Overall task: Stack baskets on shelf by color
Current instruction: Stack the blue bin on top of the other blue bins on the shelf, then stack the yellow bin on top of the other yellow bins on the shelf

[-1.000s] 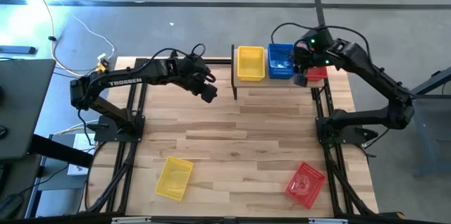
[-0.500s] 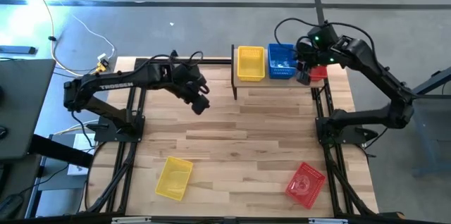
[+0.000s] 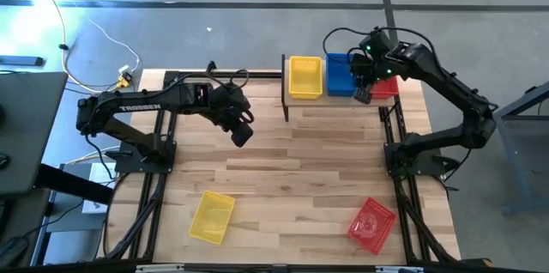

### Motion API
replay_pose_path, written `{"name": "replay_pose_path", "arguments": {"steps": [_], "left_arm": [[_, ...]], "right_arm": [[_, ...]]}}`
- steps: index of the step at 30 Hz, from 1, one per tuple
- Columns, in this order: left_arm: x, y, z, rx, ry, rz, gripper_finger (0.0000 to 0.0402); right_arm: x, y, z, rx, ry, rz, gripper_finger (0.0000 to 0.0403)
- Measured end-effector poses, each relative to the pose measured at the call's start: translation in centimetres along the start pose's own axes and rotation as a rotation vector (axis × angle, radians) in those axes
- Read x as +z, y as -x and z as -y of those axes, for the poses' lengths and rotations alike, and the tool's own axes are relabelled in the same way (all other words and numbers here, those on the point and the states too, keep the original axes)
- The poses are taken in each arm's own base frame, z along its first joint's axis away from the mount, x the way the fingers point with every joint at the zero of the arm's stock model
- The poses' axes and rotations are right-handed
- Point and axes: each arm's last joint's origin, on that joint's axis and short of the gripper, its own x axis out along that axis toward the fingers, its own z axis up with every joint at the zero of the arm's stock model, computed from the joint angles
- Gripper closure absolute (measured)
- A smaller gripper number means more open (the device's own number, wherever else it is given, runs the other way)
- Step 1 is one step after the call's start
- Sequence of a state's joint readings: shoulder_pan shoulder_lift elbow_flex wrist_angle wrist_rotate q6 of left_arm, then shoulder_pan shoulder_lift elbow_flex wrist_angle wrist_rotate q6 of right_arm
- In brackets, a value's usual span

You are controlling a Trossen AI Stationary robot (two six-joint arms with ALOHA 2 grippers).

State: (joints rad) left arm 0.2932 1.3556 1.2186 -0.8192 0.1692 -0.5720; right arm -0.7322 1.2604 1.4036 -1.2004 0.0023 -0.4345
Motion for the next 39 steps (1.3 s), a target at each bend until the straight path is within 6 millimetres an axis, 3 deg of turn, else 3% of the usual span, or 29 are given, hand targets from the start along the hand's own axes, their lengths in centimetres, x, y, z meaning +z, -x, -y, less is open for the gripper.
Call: {"name": "replay_pose_path", "arguments": {"steps": [5, 11, 21, 29, 39], "left_arm": [[0.0, 0.0, -0.1, 0.019, 0.000, 0.011, 0.0277], [-0.8, 0.0, -0.1, 0.054, -0.007, -0.058, 0.0277], [-4.5, -0.2, 1.9, 0.123, -0.058, -0.241, 0.0277], [-9.1, -1.2, 2.8, 0.162, -0.017, -0.338, 0.0277], [-15.3, -0.6, 3.9, 0.242, 0.166, -0.338, 0.0277]], "right_arm": [[0.1, -0.1, -0.1, -0.010, 0.006, -0.002, 0.0298], [0.1, 1.4, -0.6, -0.029, -0.014, 0.086, 0.0298], [0.7, 3.0, -4.5, 0.073, -0.076, 0.171, 0.0298], [1.9, 3.6, -8.4, 0.189, -0.132, 0.234, 0.0298], [2.3, 4.9, -12.6, 0.245, -0.175, 0.295, 0.0298]]}}
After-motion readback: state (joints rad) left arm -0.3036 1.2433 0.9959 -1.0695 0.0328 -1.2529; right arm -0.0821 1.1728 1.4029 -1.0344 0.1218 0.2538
